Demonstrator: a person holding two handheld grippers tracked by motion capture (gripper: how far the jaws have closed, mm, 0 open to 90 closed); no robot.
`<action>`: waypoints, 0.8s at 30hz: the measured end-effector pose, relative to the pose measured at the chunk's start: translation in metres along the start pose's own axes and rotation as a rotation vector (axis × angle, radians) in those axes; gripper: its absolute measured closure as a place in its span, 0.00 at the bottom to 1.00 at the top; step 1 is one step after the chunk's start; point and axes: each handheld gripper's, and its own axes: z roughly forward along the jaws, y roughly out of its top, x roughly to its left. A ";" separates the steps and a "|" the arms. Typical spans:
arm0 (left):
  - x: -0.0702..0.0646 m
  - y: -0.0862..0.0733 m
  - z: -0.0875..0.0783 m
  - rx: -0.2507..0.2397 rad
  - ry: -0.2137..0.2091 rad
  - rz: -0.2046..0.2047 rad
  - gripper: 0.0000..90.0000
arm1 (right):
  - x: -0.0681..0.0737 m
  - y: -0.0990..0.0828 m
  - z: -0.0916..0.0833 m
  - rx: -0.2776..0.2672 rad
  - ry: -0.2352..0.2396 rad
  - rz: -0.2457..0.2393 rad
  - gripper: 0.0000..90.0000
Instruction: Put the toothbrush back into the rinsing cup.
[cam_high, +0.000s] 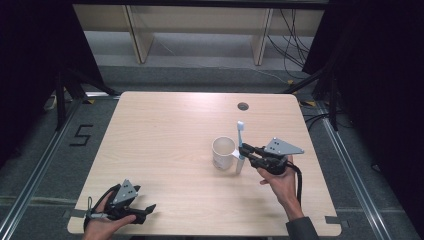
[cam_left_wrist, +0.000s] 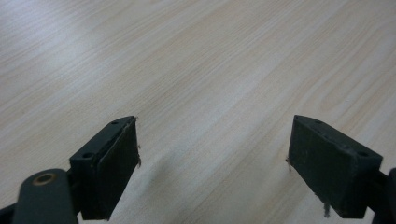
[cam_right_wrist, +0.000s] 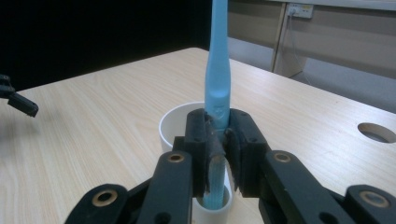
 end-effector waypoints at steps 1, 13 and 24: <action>0.000 0.000 0.000 0.000 0.000 0.000 0.17 | -0.001 -0.001 0.001 -0.014 -0.015 -0.019 0.88; 0.000 0.000 -0.001 0.006 0.003 0.002 0.17 | 0.002 -0.005 -0.001 0.043 0.002 -0.001 0.87; 0.000 0.000 -0.001 0.008 0.002 0.005 0.17 | 0.001 -0.010 0.000 0.056 -0.016 -0.017 0.87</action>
